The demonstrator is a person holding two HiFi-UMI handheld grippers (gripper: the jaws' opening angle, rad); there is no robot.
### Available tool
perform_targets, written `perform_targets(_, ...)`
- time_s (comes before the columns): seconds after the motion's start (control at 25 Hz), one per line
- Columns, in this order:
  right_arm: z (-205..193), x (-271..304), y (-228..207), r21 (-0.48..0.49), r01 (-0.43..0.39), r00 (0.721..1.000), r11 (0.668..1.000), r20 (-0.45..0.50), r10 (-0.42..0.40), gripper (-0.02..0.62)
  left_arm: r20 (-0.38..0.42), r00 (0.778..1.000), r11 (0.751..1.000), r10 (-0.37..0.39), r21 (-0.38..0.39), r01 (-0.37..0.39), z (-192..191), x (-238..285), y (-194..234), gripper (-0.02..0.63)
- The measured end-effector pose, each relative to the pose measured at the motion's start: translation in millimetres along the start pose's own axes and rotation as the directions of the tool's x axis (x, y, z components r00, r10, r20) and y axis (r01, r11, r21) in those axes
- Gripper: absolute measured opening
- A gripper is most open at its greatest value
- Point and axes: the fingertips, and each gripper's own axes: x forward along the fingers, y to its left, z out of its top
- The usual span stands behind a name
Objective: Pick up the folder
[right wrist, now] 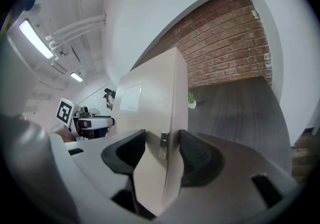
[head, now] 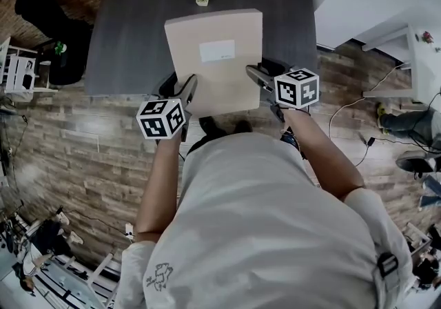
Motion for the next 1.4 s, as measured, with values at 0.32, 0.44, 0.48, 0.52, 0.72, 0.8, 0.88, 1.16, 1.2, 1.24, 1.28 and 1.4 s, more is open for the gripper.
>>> perform_targets(0.32,-18,-32,-3,0.004,-0.004,1.0,1.0,0.01,0.004,0.216,-0.008,1.0,1.0,-0.006,0.0,0.006,-18,-8,-30,0.241)
perform_targets(0.44,-20,-38,0,0.001,0.004,1.0,1.0,0.02,-0.004,0.215,-0.004,1.0,1.0,-0.018,-0.003,0.018,-21,-10,-32,0.242)
perform_targets(0.48,-21,-39,2,-0.001,0.009,1.0,1.0,0.023,-0.009,0.213,-0.002,1.0,1.0,-0.024,-0.006,0.024,-22,-12,-32,0.242)
perform_targets(0.52,-22,-41,4,-0.003,0.014,1.0,1.0,0.026,-0.014,0.215,0.002,1.0,1.0,-0.029,-0.008,0.029,-23,-14,-33,0.241)
perform_targets(0.72,-27,-51,23,-0.01,0.035,0.999,0.999,0.041,-0.035,0.213,0.019,0.998,0.998,-0.058,0.001,0.058,-27,-31,-34,0.242)
perform_targets(0.8,-32,-53,33,-0.014,0.041,0.998,0.999,0.045,-0.04,0.213,0.019,0.998,0.998,-0.066,0.003,0.066,-30,-39,-31,0.242)
perform_targets(0.88,-37,-53,46,-0.016,0.038,0.998,0.999,0.048,-0.037,0.213,0.023,0.997,0.998,-0.07,0.003,0.07,-32,-52,-28,0.241)
perform_targets(1.16,-54,-48,105,-0.048,0.036,0.997,0.998,0.068,-0.033,0.213,0.036,0.996,0.997,-0.079,0.029,0.078,-41,-107,-3,0.241)
perform_targets(1.2,-57,-48,113,-0.05,0.038,0.997,0.998,0.072,-0.034,0.213,0.039,0.996,0.996,-0.081,0.032,0.08,-42,-114,-1,0.241)
perform_targets(1.24,-60,-48,120,-0.051,0.04,0.996,0.998,0.078,-0.036,0.213,0.042,0.996,0.996,-0.084,0.034,0.082,-44,-121,1,0.241)
perform_targets(1.28,-63,-48,127,-0.051,0.043,0.996,0.998,0.084,-0.038,0.213,0.044,0.995,0.996,-0.087,0.037,0.085,-46,-128,3,0.241)
perform_targets(1.4,-73,-46,150,-0.054,0.053,0.994,0.997,0.094,-0.048,0.213,0.049,0.994,0.995,-0.095,0.046,0.093,-53,-149,13,0.241)
